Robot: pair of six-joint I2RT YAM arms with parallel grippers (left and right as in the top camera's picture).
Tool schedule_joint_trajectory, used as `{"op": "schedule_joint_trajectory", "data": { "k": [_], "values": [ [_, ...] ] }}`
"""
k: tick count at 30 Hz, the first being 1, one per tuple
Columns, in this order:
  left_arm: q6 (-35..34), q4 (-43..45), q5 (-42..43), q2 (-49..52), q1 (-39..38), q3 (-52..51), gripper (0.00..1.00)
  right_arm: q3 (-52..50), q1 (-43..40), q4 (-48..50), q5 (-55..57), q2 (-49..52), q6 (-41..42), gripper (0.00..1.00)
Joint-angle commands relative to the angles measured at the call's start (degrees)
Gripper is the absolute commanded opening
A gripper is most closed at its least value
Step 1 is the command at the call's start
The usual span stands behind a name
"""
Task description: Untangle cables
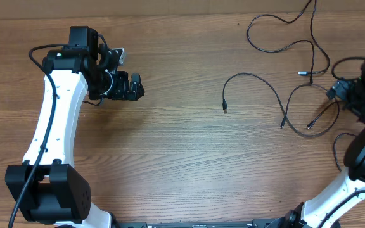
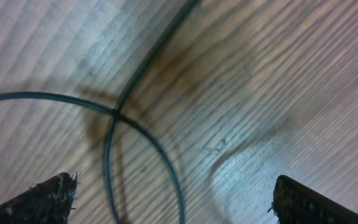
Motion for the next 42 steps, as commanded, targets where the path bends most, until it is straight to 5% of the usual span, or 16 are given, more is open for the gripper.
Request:
{"op": "schedule_joint_trajectory", "data": {
  "k": [1, 10, 12, 13, 14, 21, 30, 32, 42],
  "values": [
    [-0.20, 0.07, 1.03, -0.63, -0.26, 0.17, 1.00, -2.67, -1.14, 2.73, -8.41, 0.42, -5.18, 1.00],
    [-1.05, 0.02, 1.03, -0.63, -0.26, 0.17, 1.00, -9.73, -1.14, 6.67, -10.10, 0.42, -7.98, 1.00],
    [-1.05, 0.02, 1.03, -0.63, -0.26, 0.17, 1.00, -10.08, -1.14, 5.95, -10.12, 0.42, -8.07, 0.75],
    [-1.07, 0.02, 1.05, -0.63, -0.26, 0.17, 1.00, -10.08, -1.14, 5.66, -10.12, 0.39, -8.07, 0.48],
    [-1.53, 0.02, 1.03, -0.63, -0.26, 0.17, 1.00, -10.08, -1.14, 5.62, -10.56, 0.39, -8.07, 0.04],
    [-1.92, -0.02, 1.03, -0.63, -0.26, 0.17, 1.00, -9.77, -0.74, 5.53, -24.15, 0.07, -15.50, 0.04],
    [-1.90, -0.20, 1.03, -0.63, -0.26, 0.17, 1.00, -8.39, 5.03, 4.66, -26.51, -11.02, -15.63, 0.04],
    [-1.90, -0.20, 1.03, -0.63, -0.28, 0.17, 1.00, -8.39, 9.27, 3.32, -27.65, -14.47, -17.53, 0.12],
    [-1.84, -0.59, 0.76, -0.63, -0.26, 0.17, 1.00, -8.46, 31.08, 2.54, -25.40, -17.73, -18.51, 0.10]
  ]
}}
